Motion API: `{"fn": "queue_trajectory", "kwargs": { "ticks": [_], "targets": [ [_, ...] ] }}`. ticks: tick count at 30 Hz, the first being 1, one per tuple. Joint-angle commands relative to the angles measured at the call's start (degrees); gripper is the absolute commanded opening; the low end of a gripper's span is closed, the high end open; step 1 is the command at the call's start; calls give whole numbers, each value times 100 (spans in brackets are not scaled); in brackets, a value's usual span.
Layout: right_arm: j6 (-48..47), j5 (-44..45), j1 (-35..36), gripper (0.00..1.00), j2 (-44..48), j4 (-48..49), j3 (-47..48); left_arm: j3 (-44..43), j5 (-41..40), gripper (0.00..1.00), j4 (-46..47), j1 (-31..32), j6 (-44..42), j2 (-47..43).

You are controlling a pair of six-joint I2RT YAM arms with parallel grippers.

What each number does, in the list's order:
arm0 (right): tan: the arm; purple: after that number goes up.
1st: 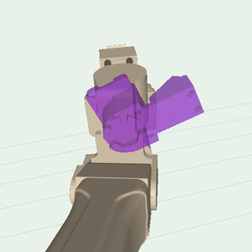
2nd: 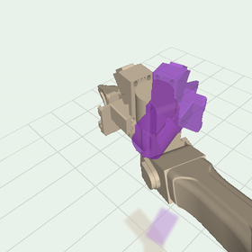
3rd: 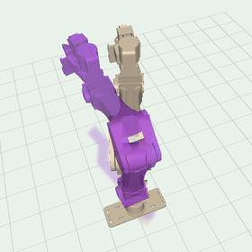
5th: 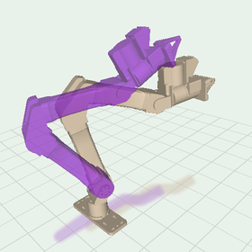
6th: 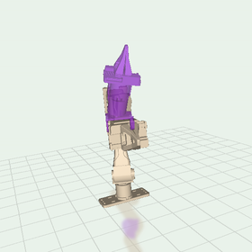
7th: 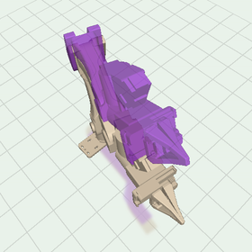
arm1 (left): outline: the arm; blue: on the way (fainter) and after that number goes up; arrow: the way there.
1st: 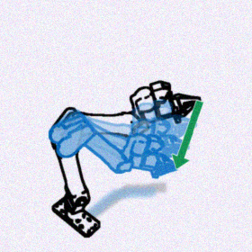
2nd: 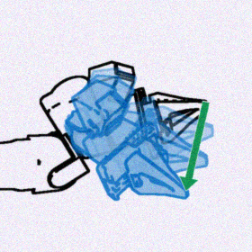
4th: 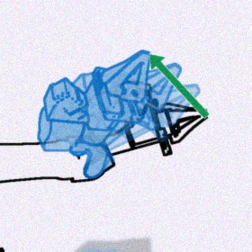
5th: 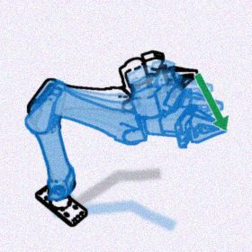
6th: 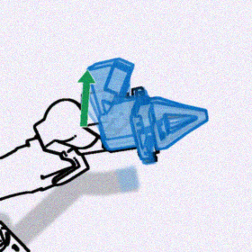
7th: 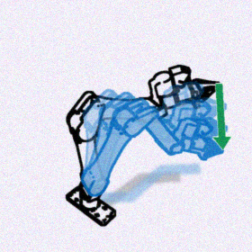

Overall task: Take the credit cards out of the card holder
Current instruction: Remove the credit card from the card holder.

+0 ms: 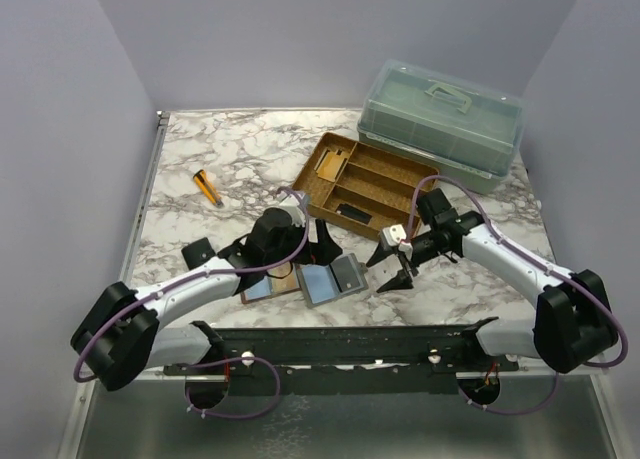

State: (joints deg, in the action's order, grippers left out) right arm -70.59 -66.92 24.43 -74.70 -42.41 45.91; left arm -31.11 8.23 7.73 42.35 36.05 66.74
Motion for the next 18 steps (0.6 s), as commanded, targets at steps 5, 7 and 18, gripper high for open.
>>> {"fn": "queue_trajectory", "kwargs": {
  "ticks": [5,7,18],
  "targets": [
    [-226,856,759,71,309,1475,-711,-606,982,86,433,-246,-412,1240],
    [-78,1099,927,70,224,1652,-726,-745,1100,85,436,-258,-459,1463],
    [976,1441,1056,60,104,2053,-780,-747,1640,66,1127,-545,-193,2224]
  ]
}}
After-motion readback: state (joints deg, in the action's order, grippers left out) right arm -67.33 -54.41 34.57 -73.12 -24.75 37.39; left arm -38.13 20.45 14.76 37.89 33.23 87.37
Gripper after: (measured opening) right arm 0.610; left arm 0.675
